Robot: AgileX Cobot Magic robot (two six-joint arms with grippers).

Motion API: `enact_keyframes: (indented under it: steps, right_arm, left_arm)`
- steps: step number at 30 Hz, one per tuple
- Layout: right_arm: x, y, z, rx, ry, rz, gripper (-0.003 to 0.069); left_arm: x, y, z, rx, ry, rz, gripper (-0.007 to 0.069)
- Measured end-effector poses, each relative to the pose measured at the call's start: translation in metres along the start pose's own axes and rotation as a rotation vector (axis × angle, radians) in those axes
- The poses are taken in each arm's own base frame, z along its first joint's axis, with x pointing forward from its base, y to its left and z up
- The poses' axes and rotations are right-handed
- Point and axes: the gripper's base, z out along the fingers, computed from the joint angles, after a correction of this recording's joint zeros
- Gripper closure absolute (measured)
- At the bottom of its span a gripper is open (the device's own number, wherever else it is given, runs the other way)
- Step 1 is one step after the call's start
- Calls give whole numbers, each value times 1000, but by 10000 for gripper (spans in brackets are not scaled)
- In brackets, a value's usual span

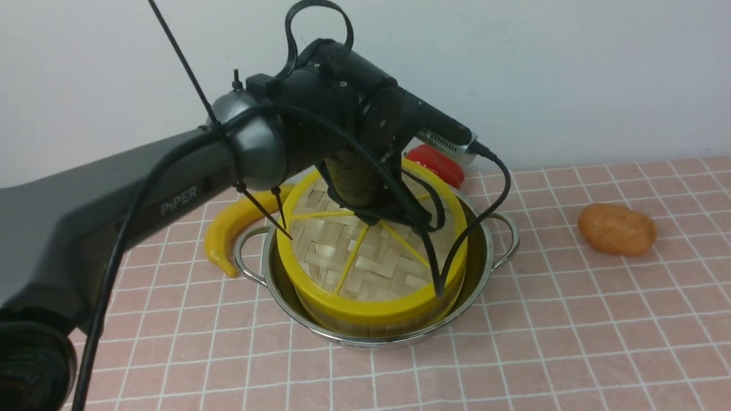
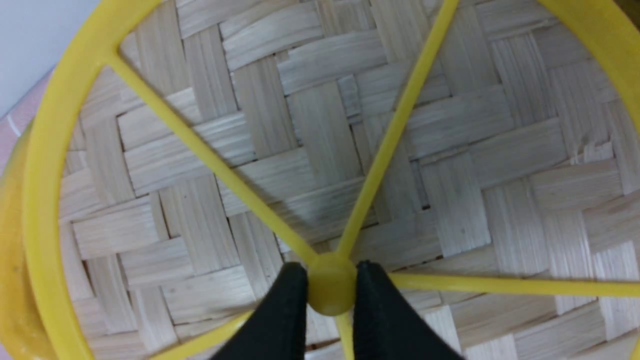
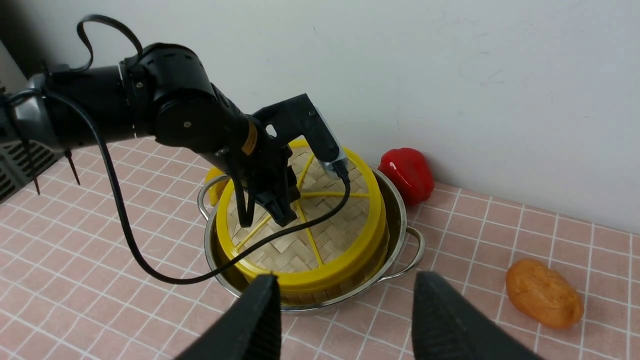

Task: Place the steamer in the pot on the pink tablecloth, and put the lid on the steamer.
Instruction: 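Place the yellow bamboo steamer lid onto the steamer in the pot with the left gripper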

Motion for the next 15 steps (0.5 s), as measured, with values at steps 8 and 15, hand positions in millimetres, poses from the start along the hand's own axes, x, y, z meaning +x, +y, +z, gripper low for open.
enact_keyframes:
  steps: [8, 15]
  right_arm:
    - [0, 0, 0, 0, 0, 0, 294]
    - [0, 2, 0, -19, 2, 9, 294]
  left_arm:
    - [-1, -1, 5, 3, -11, 0, 519]
    - [-2, -1, 5, 3, -18, 0, 519]
